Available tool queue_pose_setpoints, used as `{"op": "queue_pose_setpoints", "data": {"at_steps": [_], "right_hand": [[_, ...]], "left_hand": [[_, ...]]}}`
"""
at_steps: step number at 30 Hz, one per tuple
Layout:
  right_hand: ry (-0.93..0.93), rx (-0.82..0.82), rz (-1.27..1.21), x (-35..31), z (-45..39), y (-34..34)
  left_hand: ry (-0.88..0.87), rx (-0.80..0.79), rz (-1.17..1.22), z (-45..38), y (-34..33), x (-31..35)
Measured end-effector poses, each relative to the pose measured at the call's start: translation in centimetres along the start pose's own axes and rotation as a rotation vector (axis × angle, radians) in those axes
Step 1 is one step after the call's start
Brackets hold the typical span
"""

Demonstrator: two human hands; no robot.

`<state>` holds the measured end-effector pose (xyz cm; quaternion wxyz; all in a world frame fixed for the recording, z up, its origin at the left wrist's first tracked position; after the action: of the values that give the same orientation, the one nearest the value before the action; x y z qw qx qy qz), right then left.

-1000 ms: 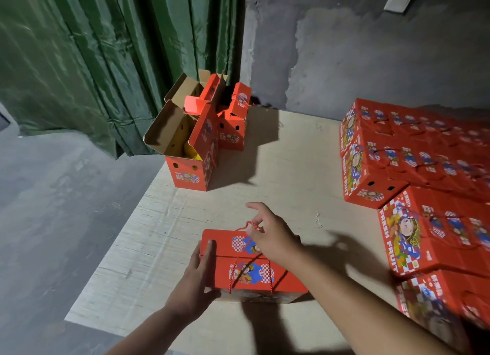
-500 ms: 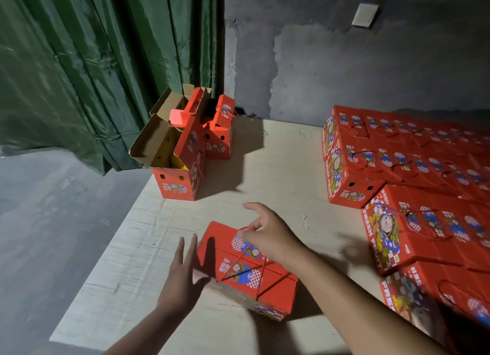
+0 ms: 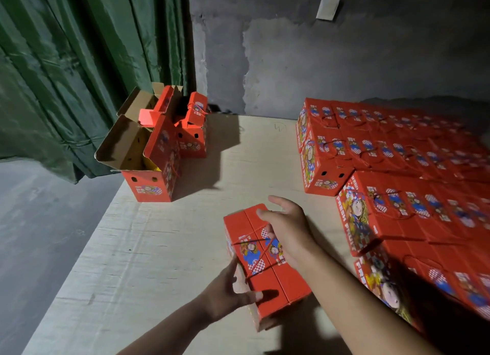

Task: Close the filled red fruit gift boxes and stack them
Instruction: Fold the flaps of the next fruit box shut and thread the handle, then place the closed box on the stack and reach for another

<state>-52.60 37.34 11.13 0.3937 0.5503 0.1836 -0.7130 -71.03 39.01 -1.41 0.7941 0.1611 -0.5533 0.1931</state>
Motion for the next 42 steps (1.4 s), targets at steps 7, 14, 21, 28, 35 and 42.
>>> {"op": "queue_pose_setpoints", "data": {"at_steps": [7,14,21,28,35,42], "right_hand": [[0.032,0.093,-0.086,-0.4,-0.1,5.2],[0.046,0.165,-0.052,0.2,-2.2,10.0],[0.033,0.225,-0.025,0.5,-6.6,14.7],[0.004,0.28,0.003,-0.7,-12.0,19.1],[0.012,0.336,0.009,-1.2,-16.8,22.4],[0.002,0.423,0.125,-0.4,-18.9,25.3]], "left_hand": [[-0.194,-0.06,-0.208,-3.9,-5.0,0.9],[-0.164,-0.067,-0.29,-9.5,-8.3,1.1],[-0.13,-0.076,-0.308,-14.3,-11.3,2.9],[-0.087,-0.053,-0.344,-19.9,-13.7,5.2],[-0.063,-0.057,-0.426,-26.2,-14.1,8.2],[-0.028,-0.106,-0.474,-30.2,-15.2,9.4]]}}
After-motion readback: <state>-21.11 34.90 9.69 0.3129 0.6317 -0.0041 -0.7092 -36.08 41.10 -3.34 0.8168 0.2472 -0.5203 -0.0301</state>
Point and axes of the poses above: each hand's wrist, its own z-axis away from the middle knuckle, its own y-axis out of the back of the hand, x = y × z, the point moved 4 cm from there along -z, towards the middle knuckle, and after that the axes turned 7 degrees about z, right-handed, at the moved point
